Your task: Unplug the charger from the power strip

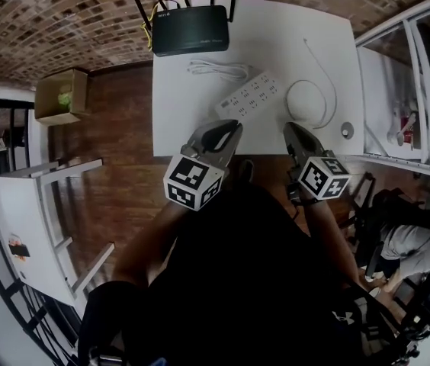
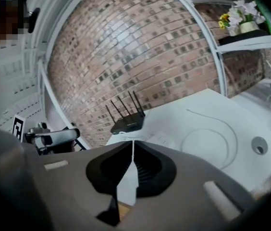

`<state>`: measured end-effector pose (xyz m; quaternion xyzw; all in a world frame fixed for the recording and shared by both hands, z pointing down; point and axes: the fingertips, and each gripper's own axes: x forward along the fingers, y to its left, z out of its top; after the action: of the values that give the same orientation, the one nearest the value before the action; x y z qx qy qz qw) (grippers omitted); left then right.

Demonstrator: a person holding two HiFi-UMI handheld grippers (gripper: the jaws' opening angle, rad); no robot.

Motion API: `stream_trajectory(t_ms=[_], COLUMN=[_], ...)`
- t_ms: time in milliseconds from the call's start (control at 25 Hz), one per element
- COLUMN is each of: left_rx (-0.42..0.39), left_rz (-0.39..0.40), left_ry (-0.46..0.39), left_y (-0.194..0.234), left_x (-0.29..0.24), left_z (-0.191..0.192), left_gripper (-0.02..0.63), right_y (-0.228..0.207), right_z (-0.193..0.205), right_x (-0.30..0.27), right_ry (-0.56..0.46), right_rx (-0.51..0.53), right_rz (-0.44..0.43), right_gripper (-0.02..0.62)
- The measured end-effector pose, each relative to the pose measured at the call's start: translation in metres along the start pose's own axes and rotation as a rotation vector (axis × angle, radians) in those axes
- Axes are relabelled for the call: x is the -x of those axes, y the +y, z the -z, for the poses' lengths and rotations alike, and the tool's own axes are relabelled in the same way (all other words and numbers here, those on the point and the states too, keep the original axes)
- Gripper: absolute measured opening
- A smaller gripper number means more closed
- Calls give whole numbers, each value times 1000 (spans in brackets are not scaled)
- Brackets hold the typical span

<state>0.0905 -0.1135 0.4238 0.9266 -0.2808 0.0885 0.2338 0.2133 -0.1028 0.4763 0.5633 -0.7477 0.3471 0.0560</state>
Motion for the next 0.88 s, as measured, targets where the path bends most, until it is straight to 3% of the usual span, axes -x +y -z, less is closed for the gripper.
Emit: stream_trajectory(t_ms=[40,280,520,880], left_rx=[4,-20,-74,-73], left_rz=[3,-16,-42,-51], left_ry=[-13,-60,-118,-144], left_y=[-2,-14,-22,-29], left_x=[3,23,40,37], left_z=[-5,-25,-52,-58], left_gripper=[5,5,5,5], right_y=[14,72,107,103], right_z=[-6,-43,-73,-75], right_x=[-1,7,18,24], right_ry=[-12,-97,-192,-209], right_rx=[29,199,316,333], right_rz=[-29,-141,-191,-178], right_gripper=[18,17,17,17])
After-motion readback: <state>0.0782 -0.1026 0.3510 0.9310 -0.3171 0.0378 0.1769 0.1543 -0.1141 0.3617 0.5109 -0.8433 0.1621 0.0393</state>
